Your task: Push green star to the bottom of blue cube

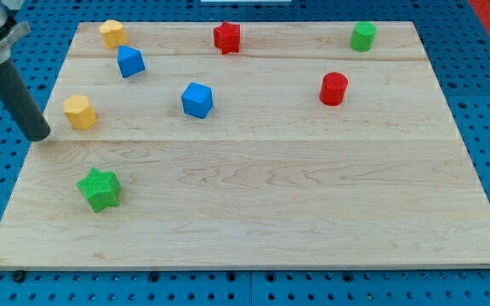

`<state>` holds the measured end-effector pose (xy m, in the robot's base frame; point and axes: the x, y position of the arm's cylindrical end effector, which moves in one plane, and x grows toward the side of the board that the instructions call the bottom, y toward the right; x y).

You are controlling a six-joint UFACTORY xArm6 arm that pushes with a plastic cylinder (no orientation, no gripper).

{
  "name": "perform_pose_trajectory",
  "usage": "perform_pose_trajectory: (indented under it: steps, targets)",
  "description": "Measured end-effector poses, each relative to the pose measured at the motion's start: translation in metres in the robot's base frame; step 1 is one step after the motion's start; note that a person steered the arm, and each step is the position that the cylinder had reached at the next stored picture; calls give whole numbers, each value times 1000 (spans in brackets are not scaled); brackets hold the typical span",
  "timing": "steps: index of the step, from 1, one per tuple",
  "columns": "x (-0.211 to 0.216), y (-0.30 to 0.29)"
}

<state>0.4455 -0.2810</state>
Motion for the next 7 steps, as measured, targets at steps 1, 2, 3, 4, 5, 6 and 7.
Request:
perform_pose_trajectory:
  steps: [1, 2, 3, 4, 5, 6, 7]
  targets:
    - [57, 1]
    - [74, 17]
    - [100, 54]
    - [97, 126]
    - [97, 169]
    - [106, 140]
    - [110, 81]
